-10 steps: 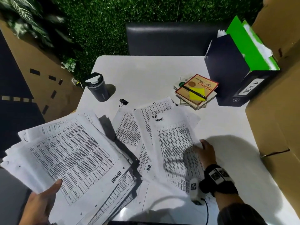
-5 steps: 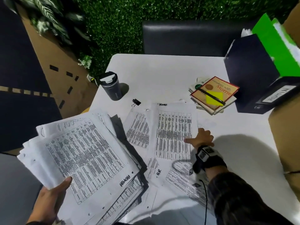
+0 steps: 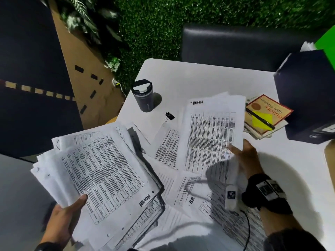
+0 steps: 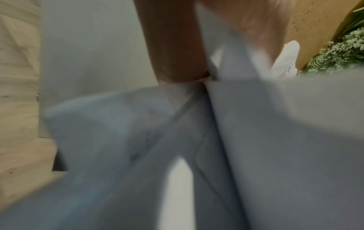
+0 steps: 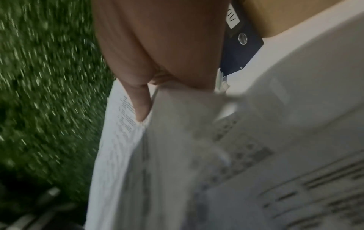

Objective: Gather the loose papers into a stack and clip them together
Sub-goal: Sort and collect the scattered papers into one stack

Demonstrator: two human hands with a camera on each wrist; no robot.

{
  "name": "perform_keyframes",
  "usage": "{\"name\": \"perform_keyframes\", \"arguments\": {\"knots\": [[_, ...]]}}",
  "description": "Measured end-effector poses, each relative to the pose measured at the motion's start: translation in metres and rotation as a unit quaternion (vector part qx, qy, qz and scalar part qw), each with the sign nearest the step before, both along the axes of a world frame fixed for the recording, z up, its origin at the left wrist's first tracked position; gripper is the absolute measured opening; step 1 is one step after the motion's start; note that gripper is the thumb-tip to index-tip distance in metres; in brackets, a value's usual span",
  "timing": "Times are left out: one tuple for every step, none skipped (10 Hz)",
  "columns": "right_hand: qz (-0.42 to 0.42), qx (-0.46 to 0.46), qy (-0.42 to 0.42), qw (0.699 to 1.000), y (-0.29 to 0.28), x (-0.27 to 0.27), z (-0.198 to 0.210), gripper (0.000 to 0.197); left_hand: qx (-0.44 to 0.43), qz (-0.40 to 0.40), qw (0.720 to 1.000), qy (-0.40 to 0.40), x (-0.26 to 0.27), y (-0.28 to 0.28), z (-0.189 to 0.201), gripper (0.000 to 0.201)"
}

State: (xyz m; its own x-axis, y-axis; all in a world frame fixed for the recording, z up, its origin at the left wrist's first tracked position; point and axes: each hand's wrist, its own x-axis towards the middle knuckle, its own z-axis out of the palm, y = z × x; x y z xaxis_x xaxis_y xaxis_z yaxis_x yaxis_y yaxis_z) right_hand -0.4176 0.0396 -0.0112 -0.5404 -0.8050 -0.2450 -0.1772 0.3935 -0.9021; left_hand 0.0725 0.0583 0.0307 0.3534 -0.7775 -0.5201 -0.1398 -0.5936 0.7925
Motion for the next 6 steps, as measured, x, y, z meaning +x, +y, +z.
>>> {"name": "perform_keyframes", "arguments": {"knots": [[0.009, -0.059, -0.143, 0.988, 0.003, 0.027, 0.023, 0.016, -0.008, -0.02, 1.0, 0.022, 0.003, -0.019, -0.003, 0.029], [0.049, -0.057, -0.219, 0.973, 0.003, 0.071, 0.036, 0.027, -0.001, -0.054, 0.997, 0.052, 0.002, -0.037, -0.005, 0.031], [0.135, -0.024, -0.235, 0.962, -0.002, 0.13, 0.042, 0.043, 0.012, -0.045, 0.992, 0.12, 0.007, -0.059, -0.016, 0.038], [0.184, 0.039, -0.234, 0.954, -0.012, 0.184, 0.042, 0.059, 0.07, -0.048, 0.973, 0.216, 0.014, -0.073, -0.024, 0.054], [0.193, 0.07, -0.31, 0.928, -0.013, 0.224, 0.033, 0.085, 0.124, -0.021, 0.946, 0.3, 0.016, -0.08, -0.013, 0.076], [0.177, 0.092, -0.277, 0.94, -0.011, 0.249, 0.027, 0.069, 0.117, 0.423, 0.628, 0.642, 0.023, -0.081, 0.005, 0.066]]}}
